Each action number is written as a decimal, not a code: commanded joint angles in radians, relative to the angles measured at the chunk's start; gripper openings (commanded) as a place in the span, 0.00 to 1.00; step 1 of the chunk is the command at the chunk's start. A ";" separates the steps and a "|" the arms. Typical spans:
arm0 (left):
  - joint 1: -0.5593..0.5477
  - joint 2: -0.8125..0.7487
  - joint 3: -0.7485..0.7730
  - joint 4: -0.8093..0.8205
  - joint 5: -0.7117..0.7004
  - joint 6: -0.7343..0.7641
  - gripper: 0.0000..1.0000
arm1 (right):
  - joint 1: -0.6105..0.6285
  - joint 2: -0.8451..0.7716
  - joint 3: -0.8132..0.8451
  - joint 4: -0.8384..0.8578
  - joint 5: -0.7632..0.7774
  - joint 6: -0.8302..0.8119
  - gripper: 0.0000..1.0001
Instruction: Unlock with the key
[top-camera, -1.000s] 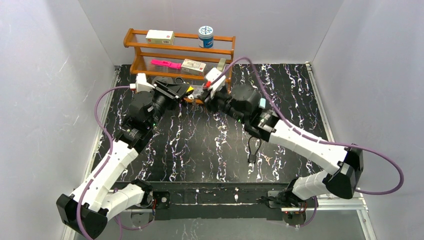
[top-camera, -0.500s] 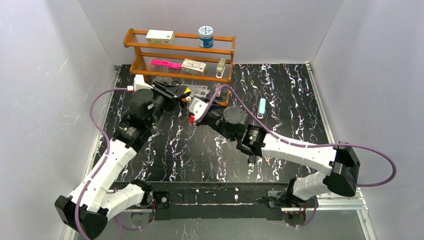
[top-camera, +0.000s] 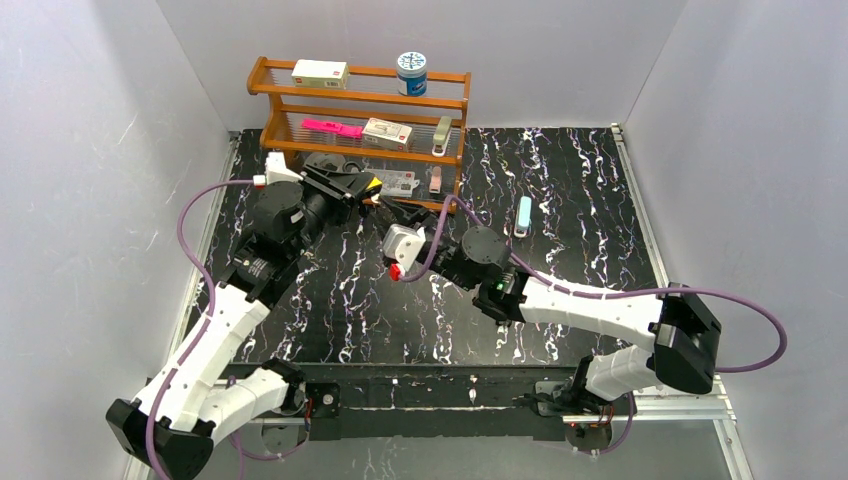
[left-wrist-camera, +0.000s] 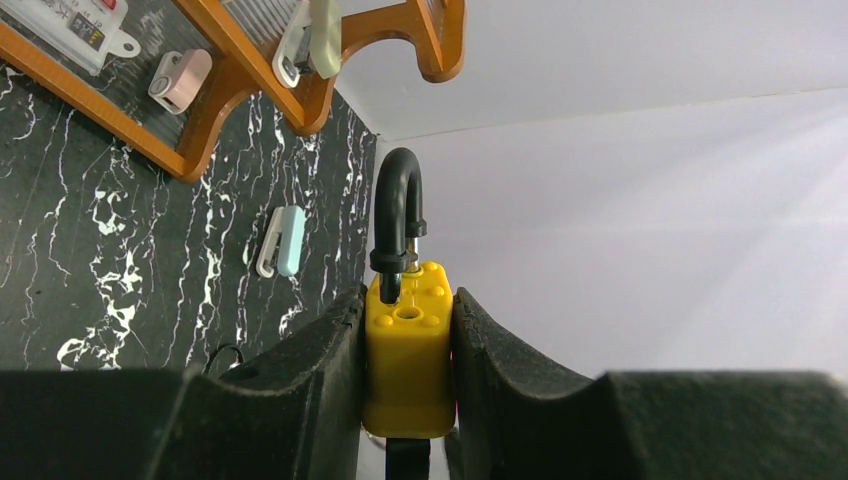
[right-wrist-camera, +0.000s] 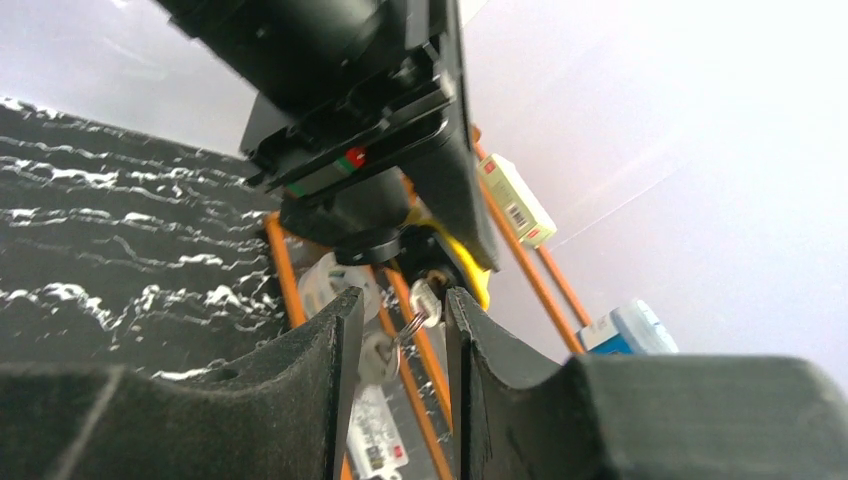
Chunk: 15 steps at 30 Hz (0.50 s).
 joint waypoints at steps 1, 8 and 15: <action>-0.004 -0.039 0.004 0.040 0.000 -0.023 0.00 | -0.001 -0.003 -0.002 0.153 -0.016 -0.042 0.43; -0.004 -0.040 0.005 0.038 0.012 -0.034 0.00 | 0.000 0.024 0.001 0.132 -0.013 -0.123 0.41; -0.004 -0.041 0.003 0.030 0.013 -0.037 0.00 | -0.001 0.050 0.008 0.136 0.015 -0.166 0.42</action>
